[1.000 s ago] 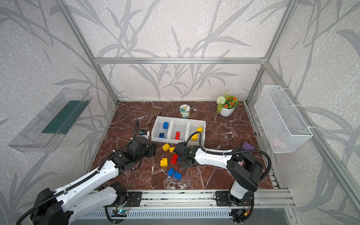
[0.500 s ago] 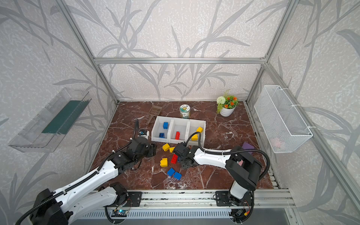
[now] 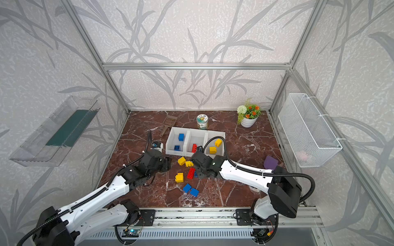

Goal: Sort the legos into containers by color
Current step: 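Lower the right gripper and grasp a red brick from the pile, then carry the red brick with the right gripper and drop it into the middle compartment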

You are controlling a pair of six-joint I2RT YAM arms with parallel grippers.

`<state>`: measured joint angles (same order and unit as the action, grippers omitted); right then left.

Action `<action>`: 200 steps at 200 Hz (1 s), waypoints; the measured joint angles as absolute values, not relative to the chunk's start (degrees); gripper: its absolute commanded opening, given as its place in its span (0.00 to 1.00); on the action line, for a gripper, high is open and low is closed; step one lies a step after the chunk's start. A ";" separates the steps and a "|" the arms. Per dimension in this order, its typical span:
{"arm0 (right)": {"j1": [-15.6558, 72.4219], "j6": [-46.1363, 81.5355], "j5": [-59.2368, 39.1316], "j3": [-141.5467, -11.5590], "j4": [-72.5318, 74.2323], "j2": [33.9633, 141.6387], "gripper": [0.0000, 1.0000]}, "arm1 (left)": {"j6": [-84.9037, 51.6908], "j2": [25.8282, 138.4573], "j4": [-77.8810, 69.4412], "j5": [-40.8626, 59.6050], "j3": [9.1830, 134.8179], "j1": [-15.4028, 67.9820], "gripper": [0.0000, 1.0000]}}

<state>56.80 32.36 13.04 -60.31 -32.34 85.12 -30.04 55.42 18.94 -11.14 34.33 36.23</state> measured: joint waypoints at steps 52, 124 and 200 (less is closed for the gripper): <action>50.43 23.88 13.21 -77.67 -31.35 98.43 0.32 | -30.24 55.40 19.27 -11.09 34.33 36.18 0.65; 47.92 20.91 15.62 -89.27 -35.46 112.44 0.32 | -31.05 53.15 19.46 -11.05 32.97 36.03 0.65; 47.07 20.95 15.64 -89.27 -36.27 112.44 0.51 | -31.09 52.99 19.57 -10.68 32.82 35.99 0.65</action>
<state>47.07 20.95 15.64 -89.27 -36.27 112.44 -31.09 52.99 19.57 -10.68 32.82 35.99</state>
